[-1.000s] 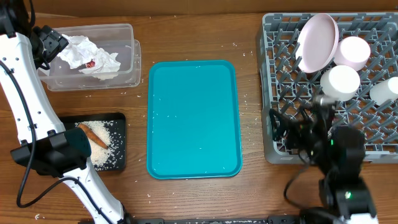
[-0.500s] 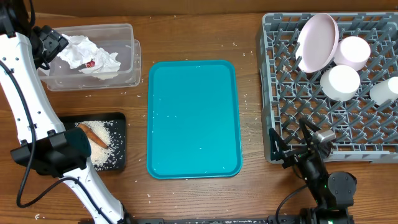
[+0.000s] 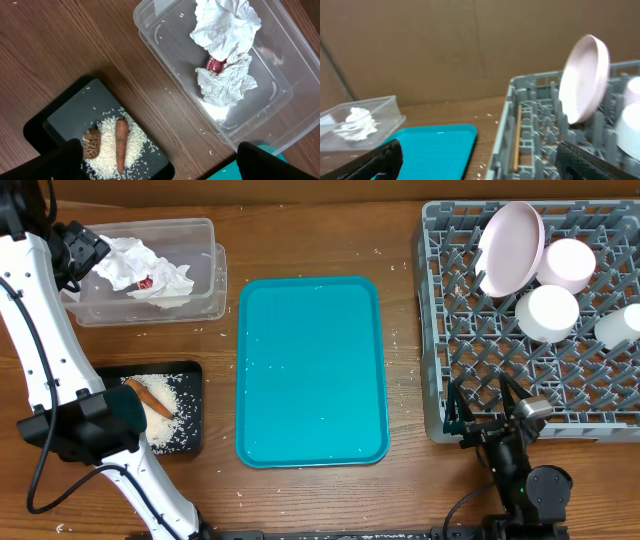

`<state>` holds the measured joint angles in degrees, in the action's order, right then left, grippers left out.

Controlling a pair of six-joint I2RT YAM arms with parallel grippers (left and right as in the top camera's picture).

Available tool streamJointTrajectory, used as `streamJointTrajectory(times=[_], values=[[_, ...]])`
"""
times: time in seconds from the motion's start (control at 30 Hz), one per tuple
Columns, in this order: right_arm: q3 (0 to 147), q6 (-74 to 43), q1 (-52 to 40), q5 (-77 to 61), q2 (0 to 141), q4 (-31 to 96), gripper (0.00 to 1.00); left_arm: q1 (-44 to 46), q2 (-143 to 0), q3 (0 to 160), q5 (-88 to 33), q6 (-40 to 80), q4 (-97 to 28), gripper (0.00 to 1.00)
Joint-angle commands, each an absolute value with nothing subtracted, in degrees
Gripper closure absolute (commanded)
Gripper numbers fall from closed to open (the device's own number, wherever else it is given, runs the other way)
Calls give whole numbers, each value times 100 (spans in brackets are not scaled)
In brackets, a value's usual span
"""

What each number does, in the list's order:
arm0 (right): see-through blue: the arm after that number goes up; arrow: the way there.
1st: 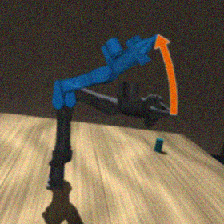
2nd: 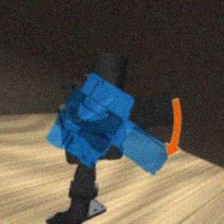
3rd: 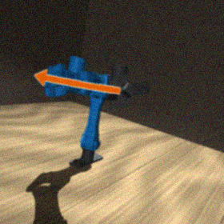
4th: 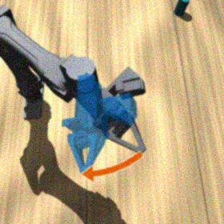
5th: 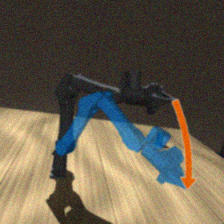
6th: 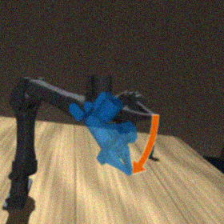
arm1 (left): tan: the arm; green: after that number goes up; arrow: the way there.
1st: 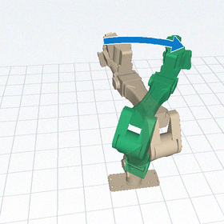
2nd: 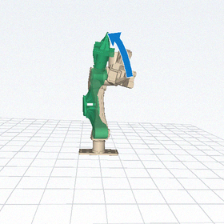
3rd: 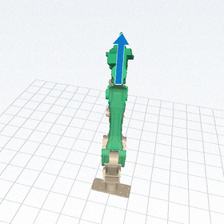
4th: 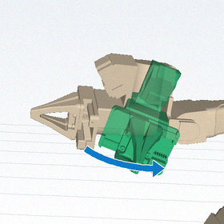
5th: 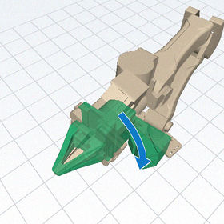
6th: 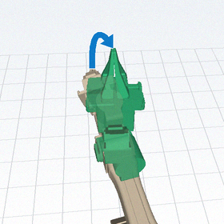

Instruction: Sort waste into correct bins and load items into the dishwasher

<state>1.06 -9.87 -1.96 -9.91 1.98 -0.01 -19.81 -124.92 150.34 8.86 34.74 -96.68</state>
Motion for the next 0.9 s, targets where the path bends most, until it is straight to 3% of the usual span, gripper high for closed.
streamJointTrajectory(times=[0.0, 0.87], values=[[45, -1022, -174, -707, 12, 301, 0, -1951, -12527, 15010, 939, 3426, -9679, 0], [45, -1022, -174, -663, 16, 423, 0, -1951, -12527, 15010, 939, 3428, -9679, 0]])
